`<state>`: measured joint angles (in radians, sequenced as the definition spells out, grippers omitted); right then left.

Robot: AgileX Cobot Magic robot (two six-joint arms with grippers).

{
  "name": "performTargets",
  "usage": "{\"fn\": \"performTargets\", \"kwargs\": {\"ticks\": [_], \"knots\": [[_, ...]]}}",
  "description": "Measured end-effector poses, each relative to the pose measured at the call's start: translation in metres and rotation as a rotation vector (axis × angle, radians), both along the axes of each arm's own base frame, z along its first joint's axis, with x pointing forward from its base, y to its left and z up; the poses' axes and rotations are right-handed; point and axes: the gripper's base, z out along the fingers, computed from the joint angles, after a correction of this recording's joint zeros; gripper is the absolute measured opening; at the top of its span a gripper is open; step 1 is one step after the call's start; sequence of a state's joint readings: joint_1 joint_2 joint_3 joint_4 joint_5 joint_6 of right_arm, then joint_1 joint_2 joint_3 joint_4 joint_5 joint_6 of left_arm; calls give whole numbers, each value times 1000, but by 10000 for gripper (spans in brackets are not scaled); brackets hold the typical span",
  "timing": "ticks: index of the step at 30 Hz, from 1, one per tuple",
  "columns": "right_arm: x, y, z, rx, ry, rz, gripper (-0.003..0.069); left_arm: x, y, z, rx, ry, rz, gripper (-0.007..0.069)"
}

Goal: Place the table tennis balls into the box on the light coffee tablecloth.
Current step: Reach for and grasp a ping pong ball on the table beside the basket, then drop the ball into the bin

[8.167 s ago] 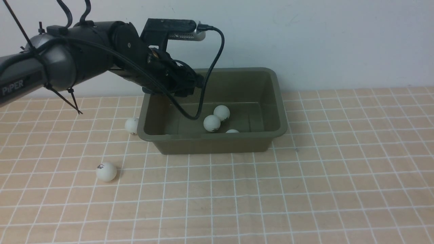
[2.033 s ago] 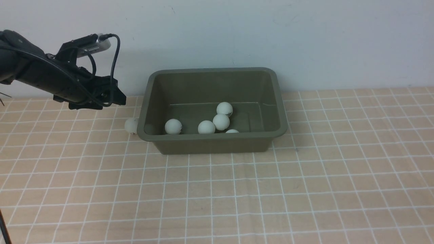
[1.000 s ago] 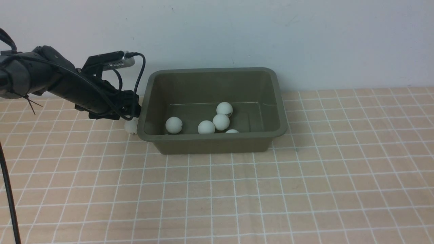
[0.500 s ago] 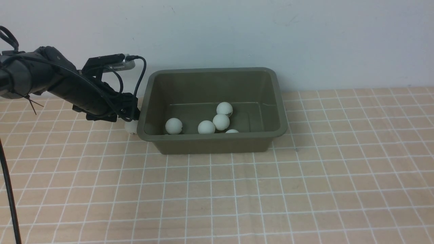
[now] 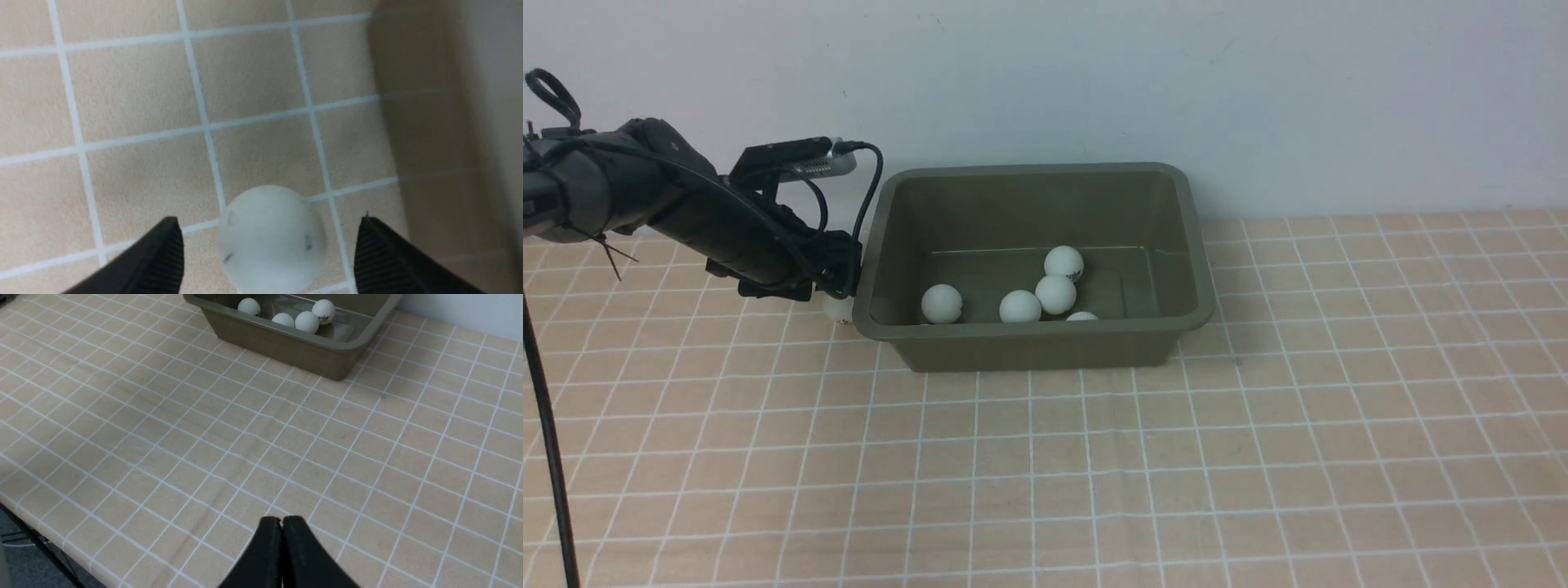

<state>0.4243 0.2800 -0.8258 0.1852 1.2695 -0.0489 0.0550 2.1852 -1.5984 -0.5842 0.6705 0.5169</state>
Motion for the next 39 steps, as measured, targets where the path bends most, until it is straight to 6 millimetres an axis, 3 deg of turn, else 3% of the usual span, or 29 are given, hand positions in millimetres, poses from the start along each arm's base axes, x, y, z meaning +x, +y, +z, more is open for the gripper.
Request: {"fn": "performTargets", "kwargs": {"ticks": [8,12,15,21,30,32,34,38,39], "knots": [[0,0,0,2,1,0,-16,1,0,-12,-3,27,0,464],[0,0,0,3,2,0,-16,1,-1,-15,-13,33,6,407],[0,0,0,4,2,1,-16,1,-1,-17,-17,38,8,317],[0,0,0,4,1,1,-16,4,-2,-10,-28,35,5,318],[0,1,0,13,3,7,-16,22,19,57,-10,14,-55,318],[-1,1,0,16,5,9,-16,25,29,89,36,9,-33,318],[-1,1,0,16,4,10,-16,25,31,108,46,5,-16,318],[0,2,1,20,-1,9,-16,23,18,132,14,-6,-39,318],[0,2,2,24,-9,8,-16,23,3,138,-21,-14,-74,318]]}}
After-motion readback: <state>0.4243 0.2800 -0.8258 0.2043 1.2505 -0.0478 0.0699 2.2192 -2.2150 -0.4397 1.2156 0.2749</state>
